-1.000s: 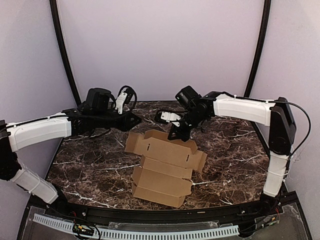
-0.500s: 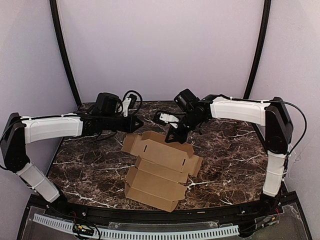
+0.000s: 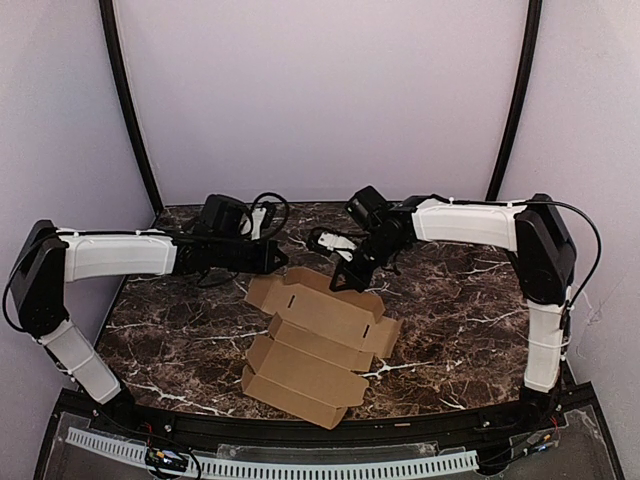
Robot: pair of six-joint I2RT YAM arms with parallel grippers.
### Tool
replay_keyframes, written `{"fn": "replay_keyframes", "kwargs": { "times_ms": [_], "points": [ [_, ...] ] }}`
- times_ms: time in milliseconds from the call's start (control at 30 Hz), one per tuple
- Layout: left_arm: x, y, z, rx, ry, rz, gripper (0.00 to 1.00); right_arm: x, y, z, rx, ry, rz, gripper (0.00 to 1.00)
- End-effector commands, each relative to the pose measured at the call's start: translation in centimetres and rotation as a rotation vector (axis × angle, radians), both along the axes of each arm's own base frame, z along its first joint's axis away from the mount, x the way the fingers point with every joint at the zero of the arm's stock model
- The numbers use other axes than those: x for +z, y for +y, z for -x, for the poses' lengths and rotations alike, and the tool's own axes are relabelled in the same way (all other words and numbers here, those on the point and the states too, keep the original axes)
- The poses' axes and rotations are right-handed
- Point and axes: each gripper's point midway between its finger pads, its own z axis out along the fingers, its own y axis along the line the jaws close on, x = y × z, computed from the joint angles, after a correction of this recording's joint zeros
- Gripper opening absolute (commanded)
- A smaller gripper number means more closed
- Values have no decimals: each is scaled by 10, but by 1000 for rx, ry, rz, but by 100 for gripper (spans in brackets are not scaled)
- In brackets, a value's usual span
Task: Fold the paper box
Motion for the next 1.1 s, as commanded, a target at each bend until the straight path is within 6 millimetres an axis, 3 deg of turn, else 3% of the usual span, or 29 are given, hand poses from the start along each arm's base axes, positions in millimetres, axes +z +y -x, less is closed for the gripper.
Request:
{"fn": "replay_keyframes", "kwargs": {
  "times_ms": [0,333,733,1067],
  "points": [
    [-28,7,-1,44,63,-49,1,10,6,-6,-12,-8,-42,0],
    [-42,3,3,31,114,-42,1,7,4,-11,-59,-7,-30,0],
    [-45,-26,24,-66,138,0,1,8,13,-24,-138,-10,-40,0],
    [-50,-35,21,-64,123,-1,1,10,22,-13,-124,2,-69,0]
  ]
}}
